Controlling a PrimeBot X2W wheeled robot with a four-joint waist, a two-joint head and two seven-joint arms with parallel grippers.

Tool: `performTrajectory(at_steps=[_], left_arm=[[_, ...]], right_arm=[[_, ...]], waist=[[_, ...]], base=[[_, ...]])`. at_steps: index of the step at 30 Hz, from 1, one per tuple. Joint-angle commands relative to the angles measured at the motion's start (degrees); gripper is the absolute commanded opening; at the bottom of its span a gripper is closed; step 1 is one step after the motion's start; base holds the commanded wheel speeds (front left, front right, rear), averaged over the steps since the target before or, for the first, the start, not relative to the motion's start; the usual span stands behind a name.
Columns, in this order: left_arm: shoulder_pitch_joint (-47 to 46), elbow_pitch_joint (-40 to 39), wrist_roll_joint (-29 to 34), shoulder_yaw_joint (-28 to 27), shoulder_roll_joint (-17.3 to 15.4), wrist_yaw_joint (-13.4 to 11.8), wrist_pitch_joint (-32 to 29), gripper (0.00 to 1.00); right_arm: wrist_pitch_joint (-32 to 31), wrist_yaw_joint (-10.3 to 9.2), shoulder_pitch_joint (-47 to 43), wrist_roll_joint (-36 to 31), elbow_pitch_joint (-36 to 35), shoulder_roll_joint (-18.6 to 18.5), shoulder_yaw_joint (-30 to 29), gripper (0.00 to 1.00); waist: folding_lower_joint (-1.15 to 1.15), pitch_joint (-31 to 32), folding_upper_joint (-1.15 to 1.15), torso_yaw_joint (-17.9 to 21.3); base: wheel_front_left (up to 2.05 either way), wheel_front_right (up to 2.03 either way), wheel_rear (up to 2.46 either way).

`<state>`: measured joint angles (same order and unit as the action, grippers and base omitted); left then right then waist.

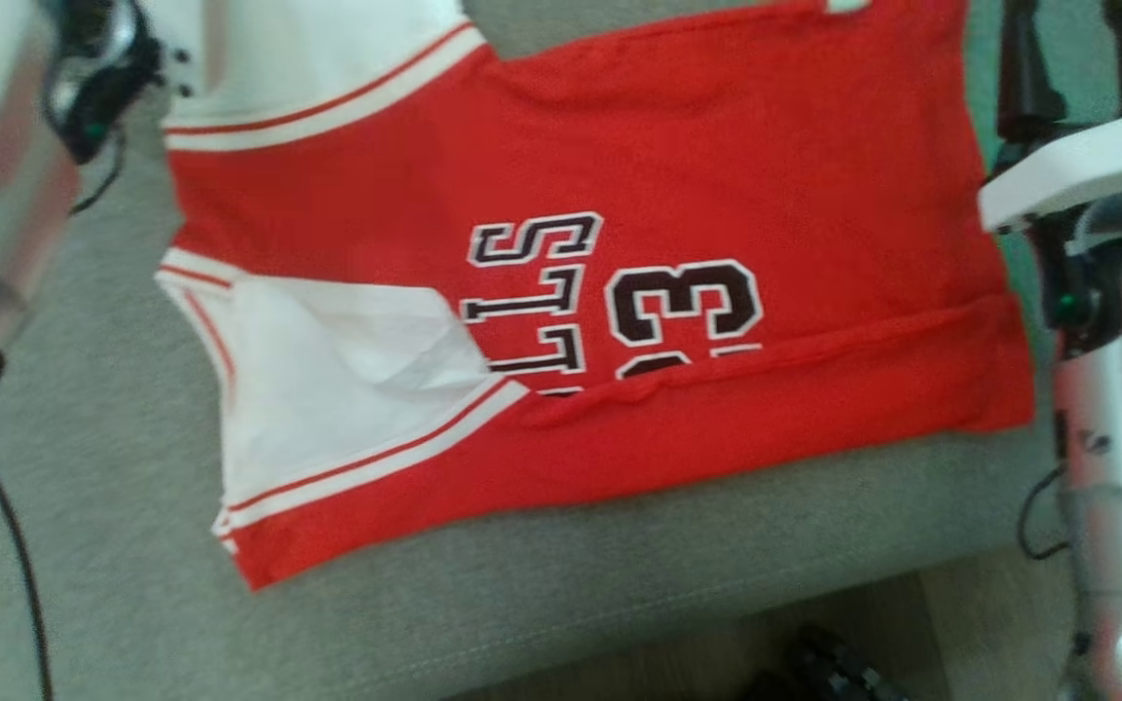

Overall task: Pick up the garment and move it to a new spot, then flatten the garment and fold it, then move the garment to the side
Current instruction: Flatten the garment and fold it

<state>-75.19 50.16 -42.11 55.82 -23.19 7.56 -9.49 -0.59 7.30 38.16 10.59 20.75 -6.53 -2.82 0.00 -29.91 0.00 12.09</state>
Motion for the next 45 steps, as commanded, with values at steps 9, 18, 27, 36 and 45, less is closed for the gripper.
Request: performTrajectory(at_steps=[9, 18, 27, 36, 45], left_arm=[[1.4, -8.4, 0.9, 0.7, -0.9, -0.4, 7.3, 0.00], [4.6, -17.0, 1.1, 1.7, -1.9, -2.6, 7.3, 0.00], [5.2, -20.8, 0.6, 1.5, -3.6, -4.2, 6.1, 0.00], [5.1, -21.1, 0.1, 0.6, -4.5, -5.7, 6.4, 0.00], [1.4, -16.3, 1.2, -1.6, -4.0, -7.8, 11.0, 0.00]], right_arm=[[-6.4, 0.19, 5.9, 3.2, 12.6, -6.8, 0.5, 1.00], [-9.8, 0.19, 12.0, 2.5, 26.7, -12.4, 4.2, 1.00], [-10.4, 0.19, 15.2, 3.4, 33.4, -13.6, 9.2, 1.00], [-8.3, 0.19, 17.7, 6.3, 35.7, -14.8, 12.5, 0.00], [-1.2, 0.19, 24.3, 7.4, 37.6, -15.7, 10.8, 0.00]], waist=[[0.00, 3.9, 0.00, -7.2], [0.00, 3.6, 0.00, -10.7], [0.00, 2.8, 0.00, -11.0], [0.00, 2.1, 0.00, -10.9], [0.00, 0.1, 0.00, -11.0]], base=[[0.00, 0.00, 0.00], [0.00, 0.00, 0.00], [0.00, 0.00, 0.00], [0.00, 0.00, 0.00], [0.00, 0.00, 0.00]])
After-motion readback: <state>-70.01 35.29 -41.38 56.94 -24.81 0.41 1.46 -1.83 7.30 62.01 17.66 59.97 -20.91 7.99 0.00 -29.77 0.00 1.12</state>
